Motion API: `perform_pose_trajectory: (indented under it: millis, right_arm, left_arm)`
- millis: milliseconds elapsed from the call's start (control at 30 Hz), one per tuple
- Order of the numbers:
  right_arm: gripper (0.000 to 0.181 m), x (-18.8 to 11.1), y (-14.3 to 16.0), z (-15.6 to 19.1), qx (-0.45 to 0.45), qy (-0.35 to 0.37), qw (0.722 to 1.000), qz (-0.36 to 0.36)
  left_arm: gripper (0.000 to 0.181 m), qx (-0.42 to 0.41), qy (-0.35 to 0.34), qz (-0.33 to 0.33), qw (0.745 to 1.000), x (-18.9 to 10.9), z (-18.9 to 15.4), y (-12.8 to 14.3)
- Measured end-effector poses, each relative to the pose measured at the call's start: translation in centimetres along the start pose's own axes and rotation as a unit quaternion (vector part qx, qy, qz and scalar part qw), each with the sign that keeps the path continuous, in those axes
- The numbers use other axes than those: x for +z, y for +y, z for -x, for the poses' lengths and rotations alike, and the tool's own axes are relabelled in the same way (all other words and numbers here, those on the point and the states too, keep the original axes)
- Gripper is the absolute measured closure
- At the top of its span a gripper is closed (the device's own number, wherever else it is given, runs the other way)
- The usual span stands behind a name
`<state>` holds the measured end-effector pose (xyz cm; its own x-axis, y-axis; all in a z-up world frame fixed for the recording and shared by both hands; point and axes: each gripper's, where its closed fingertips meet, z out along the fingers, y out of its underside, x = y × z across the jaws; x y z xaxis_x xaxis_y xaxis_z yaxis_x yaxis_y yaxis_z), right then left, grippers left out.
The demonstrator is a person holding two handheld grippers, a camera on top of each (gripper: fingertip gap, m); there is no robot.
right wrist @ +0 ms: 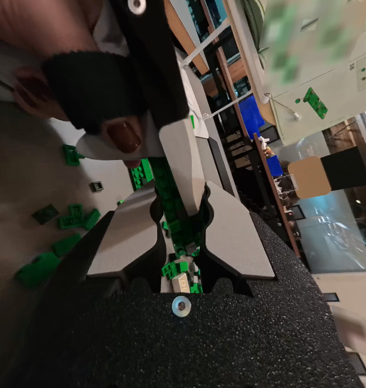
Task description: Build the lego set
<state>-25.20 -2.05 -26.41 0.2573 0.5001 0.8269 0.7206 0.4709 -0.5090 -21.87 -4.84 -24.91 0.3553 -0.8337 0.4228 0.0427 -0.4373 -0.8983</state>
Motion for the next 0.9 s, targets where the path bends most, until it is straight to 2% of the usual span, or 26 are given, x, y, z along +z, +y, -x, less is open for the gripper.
perform_pose_trajectory:
  millis: [133, 267, 333, 367, 467, 567, 667, 767, 833, 900]
  right_arm:
    - [0.146, 0.2, 0.0, 0.1, 0.017, 0.000, 1.000, 0.006]
    - [0.146, 0.0, 0.1, -0.6, 0.031, 0.013, 0.999, 0.004]
    - [0.147, 0.0, 0.0, -0.6, 0.016, 0.021, 1.000, 0.002]
    - [0.147, 0.0, 0.0, -0.7, 0.001, 0.030, 1.000, 0.003]
    - [0.146, 0.2, 0.1, -0.6, -0.028, 0.044, 0.999, 0.010]
    - [0.130, 0.4, 0.3, -0.7, -0.040, 0.054, 0.997, 0.026]
    - [0.123, 0.9, 1.2, -0.5, -0.037, 0.042, 0.997, 0.062]
    - [0.128, 1.1, 1.8, 0.2, -0.048, 0.024, 0.995, 0.081]
    - [0.142, 1.1, 1.9, 0.3, -0.055, 0.025, 0.995, 0.084]
    - [0.143, 1.1, 1.9, 0.1, -0.060, 0.028, 0.994, 0.084]
  left_arm:
    - [0.164, -0.026, 0.003, 0.005, 1.000, -0.1, 0.2, 0.2]
    - [0.153, -0.053, 0.021, 0.017, 0.998, 0.0, 0.1, 0.6]
    - [0.159, -0.054, 0.014, 0.016, 0.998, 0.0, 0.3, 0.6]
    - [0.170, -0.051, 0.017, 0.014, 0.998, 0.0, 0.2, 0.5]
    - [0.175, -0.054, 0.005, 0.022, 0.998, 0.0, 0.4, 0.8]
    - [0.175, -0.054, -0.011, 0.043, 0.998, 0.1, 0.6, 1.3]
    - [0.175, -0.048, -0.014, 0.059, 0.997, 0.2, 0.6, 1.8]
    - [0.175, -0.033, -0.002, 0.067, 0.997, 0.5, -0.1, 2.0]
    - [0.175, -0.028, -0.006, 0.073, 0.997, 0.6, -0.1, 2.1]
    - [0.175, -0.034, -0.001, 0.070, 0.997, 0.7, -0.2, 2.1]
